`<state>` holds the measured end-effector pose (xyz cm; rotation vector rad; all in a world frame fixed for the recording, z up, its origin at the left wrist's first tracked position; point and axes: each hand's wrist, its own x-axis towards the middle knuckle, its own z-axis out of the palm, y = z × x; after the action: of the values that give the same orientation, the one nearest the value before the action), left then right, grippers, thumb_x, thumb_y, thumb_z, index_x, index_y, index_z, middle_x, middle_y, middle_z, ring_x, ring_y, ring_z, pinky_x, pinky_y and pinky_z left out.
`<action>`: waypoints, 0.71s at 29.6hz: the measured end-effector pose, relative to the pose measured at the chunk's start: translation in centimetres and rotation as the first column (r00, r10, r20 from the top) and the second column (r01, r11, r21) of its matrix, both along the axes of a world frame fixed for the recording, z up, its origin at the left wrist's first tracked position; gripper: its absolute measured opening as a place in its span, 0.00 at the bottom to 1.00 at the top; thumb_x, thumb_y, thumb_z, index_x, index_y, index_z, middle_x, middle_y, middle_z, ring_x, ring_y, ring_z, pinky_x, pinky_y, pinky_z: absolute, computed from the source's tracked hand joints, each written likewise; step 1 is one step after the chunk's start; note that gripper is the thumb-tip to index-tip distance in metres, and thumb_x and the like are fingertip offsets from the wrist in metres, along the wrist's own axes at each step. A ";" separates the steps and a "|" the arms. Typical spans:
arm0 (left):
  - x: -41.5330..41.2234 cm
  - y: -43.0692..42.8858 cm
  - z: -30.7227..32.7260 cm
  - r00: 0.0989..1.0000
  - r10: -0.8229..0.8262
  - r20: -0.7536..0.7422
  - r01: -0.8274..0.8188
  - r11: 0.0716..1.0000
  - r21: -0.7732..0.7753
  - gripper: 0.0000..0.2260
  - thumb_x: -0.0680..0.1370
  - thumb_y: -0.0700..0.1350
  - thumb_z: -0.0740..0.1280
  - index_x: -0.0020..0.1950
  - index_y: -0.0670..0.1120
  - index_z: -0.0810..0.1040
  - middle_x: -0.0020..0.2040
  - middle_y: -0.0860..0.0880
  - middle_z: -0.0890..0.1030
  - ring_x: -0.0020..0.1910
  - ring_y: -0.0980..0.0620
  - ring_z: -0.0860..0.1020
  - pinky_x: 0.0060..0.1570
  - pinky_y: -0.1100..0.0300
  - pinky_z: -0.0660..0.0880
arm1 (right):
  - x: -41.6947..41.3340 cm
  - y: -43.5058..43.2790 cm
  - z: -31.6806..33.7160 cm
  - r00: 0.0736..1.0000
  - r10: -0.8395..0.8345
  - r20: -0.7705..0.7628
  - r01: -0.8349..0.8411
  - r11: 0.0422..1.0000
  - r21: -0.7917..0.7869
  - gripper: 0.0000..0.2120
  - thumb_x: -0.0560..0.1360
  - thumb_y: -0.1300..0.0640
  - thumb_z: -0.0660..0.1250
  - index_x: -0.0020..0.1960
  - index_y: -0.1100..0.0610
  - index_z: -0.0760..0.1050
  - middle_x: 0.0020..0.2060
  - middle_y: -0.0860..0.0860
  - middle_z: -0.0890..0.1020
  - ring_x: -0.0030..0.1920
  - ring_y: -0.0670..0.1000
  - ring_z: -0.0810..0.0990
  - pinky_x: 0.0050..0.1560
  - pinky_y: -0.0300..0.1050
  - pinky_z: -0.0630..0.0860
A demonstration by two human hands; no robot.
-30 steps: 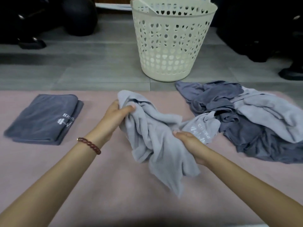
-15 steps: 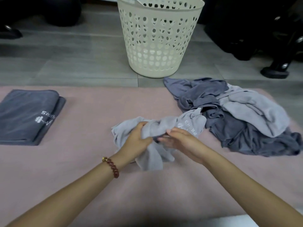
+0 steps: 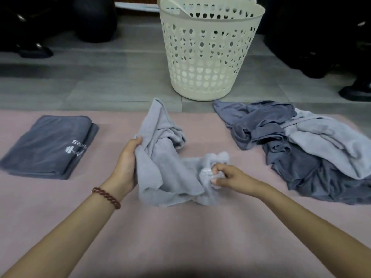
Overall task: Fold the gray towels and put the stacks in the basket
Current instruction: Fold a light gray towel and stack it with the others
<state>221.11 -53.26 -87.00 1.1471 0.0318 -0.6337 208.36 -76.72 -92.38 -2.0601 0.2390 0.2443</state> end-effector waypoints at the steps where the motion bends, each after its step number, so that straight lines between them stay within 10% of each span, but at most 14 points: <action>1: 0.2 0.2 -0.1 0.999 0.026 -0.018 -0.027 0.999 -0.018 0.14 0.81 0.46 0.54 0.48 0.43 0.77 0.37 0.48 0.84 0.35 0.53 0.83 0.33 0.64 0.78 | 0.5 1.4 1.7 0.996 0.075 0.052 -0.080 0.992 0.094 0.09 0.74 0.60 0.67 0.40 0.54 0.67 0.32 0.39 0.70 0.35 0.41 0.66 0.36 0.33 0.63; 7: 0.6 0.6 0.4 0.981 0.098 -0.166 -0.130 0.972 -0.197 0.22 0.81 0.49 0.54 0.41 0.43 0.86 0.43 0.44 0.85 0.39 0.47 0.84 0.31 0.56 0.80 | 9.8 0.0 10.0 0.885 -0.172 0.433 0.209 0.977 -0.040 0.10 0.75 0.67 0.64 0.48 0.52 0.72 0.45 0.45 0.76 0.45 0.43 0.75 0.45 0.36 0.70; 12: 0.2 0.7 -0.3 0.941 -0.050 -0.335 -0.061 0.948 -0.313 0.12 0.74 0.45 0.64 0.44 0.39 0.84 0.45 0.42 0.84 0.40 0.45 0.84 0.33 0.50 0.81 | 10.1 0.5 11.8 1.000 0.009 0.005 -0.005 0.835 -0.550 0.25 0.78 0.46 0.60 0.73 0.52 0.61 0.68 0.53 0.70 0.65 0.55 0.71 0.55 0.42 0.68; 15: -0.2 0.6 -1.3 0.945 -0.111 -0.306 -0.012 0.928 -0.373 0.29 0.59 0.37 0.79 0.59 0.40 0.77 0.55 0.40 0.81 0.49 0.44 0.82 0.48 0.48 0.80 | 6.2 5.3 10.5 0.986 0.054 -0.157 -0.055 0.998 -0.004 0.33 0.70 0.32 0.58 0.69 0.49 0.65 0.63 0.49 0.74 0.59 0.48 0.77 0.52 0.41 0.75; 17: -1.0 -0.2 -1.8 0.973 -0.136 -0.185 0.095 0.972 -0.213 0.29 0.67 0.36 0.71 0.67 0.37 0.70 0.64 0.35 0.74 0.58 0.41 0.77 0.58 0.50 0.74 | 3.4 7.5 9.5 0.944 0.178 -0.277 -0.056 0.916 0.398 0.35 0.65 0.32 0.59 0.67 0.48 0.65 0.58 0.44 0.76 0.56 0.46 0.78 0.48 0.45 0.79; 21: -3.1 -0.9 -2.3 0.971 -0.239 0.022 0.237 0.970 0.054 0.12 0.76 0.32 0.59 0.57 0.36 0.76 0.56 0.38 0.80 0.55 0.44 0.79 0.51 0.56 0.79 | 0.6 8.0 6.7 0.958 0.037 -0.286 0.143 0.801 0.582 0.21 0.74 0.52 0.68 0.65 0.51 0.66 0.57 0.48 0.76 0.55 0.49 0.79 0.51 0.54 0.80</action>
<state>218.03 -54.14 -89.31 1.2199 -0.1168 -0.8331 208.95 -68.72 -85.68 -1.3765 0.3455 0.5147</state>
